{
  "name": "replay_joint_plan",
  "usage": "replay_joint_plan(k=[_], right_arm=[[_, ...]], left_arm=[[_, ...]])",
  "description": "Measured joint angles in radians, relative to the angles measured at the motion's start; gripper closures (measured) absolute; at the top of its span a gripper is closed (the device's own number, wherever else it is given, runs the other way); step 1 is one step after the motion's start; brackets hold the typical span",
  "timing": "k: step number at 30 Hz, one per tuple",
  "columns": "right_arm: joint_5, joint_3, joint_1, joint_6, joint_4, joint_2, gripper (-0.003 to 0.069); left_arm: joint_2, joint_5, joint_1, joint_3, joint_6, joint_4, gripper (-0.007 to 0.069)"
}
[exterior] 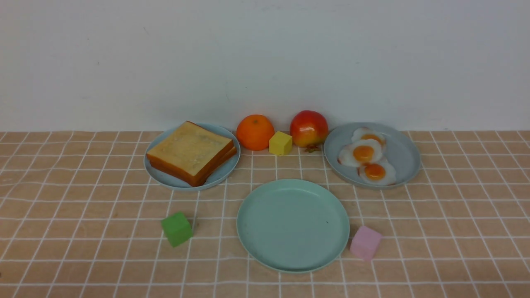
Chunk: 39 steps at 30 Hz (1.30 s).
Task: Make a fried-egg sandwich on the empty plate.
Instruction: Use the left arm to grab a slice of bread
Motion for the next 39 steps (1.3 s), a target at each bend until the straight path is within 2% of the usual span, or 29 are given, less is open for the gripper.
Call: replay_joint_plan(k=[4,7,10,11,13,14,16,18,21,24,28,29,33,36,39], right_arm=[[0.0,0.0,0.0,0.0,0.0,0.0,0.0419],[0.0,0.0,0.0,0.0,0.0,0.0,0.0419],[0.0,0.0,0.0,0.0,0.0,0.0,0.0419],[0.0,0.0,0.0,0.0,0.0,0.0,0.0419],[-0.009,0.0,0.0,-0.001,-0.008,0.0,0.0419],[-0.014,0.0,0.0,-0.003,-0.01,0.0,0.0419],[-0.05,0.006,0.0,0.0,-0.006,0.0,0.0419],[-0.097,0.009,0.0,0.048,0.067,0.0,0.0419],[-0.185,0.009,0.0,0.141,0.215,0.0,0.0419],[-0.263,0.009,0.0,0.207,0.357,0.0,0.0419],[-0.306,0.009,0.0,0.23,0.445,0.0,0.0419],[-0.293,0.005,0.0,0.234,0.458,0.0,0.0419],[-0.067,-0.143,0.001,0.183,0.441,0.039,0.0426],[0.215,-0.355,0.001,0.059,0.384,0.177,0.0479],[0.395,-0.523,0.001,-0.027,0.34,0.314,0.0538]], left_arm=[[0.0,-0.049,0.0,0.0,-0.013,-0.062,0.0443],[0.001,0.074,0.0,-0.064,0.015,-0.021,0.0482],[0.066,0.203,0.0,-0.192,0.115,0.045,0.0564],[0.074,0.203,0.0,-0.201,0.123,0.045,0.0569],[0.201,0.31,-0.008,-0.33,0.257,0.06,0.0629],[0.201,0.32,-0.008,-0.33,0.257,0.061,0.0633],[0.313,0.475,-0.059,-0.447,0.389,0.07,0.0638],[0.428,0.66,-0.133,-0.552,0.459,0.08,0.0638],[0.589,0.848,-0.226,-0.664,0.521,0.113,0.0638],[0.737,0.898,-0.273,-0.741,0.541,0.138,0.0638],[0.862,0.831,-0.282,-0.779,0.546,0.138,0.0638],[0.893,0.79,-0.282,-0.784,0.551,0.138,0.0638],[1.037,0.646,-0.282,-0.827,0.616,0.156,0.0638],[1.185,0.612,-0.283,-0.903,0.666,0.16,0.0638],[1.306,0.604,-0.303,-0.978,0.706,0.172,0.0638]])
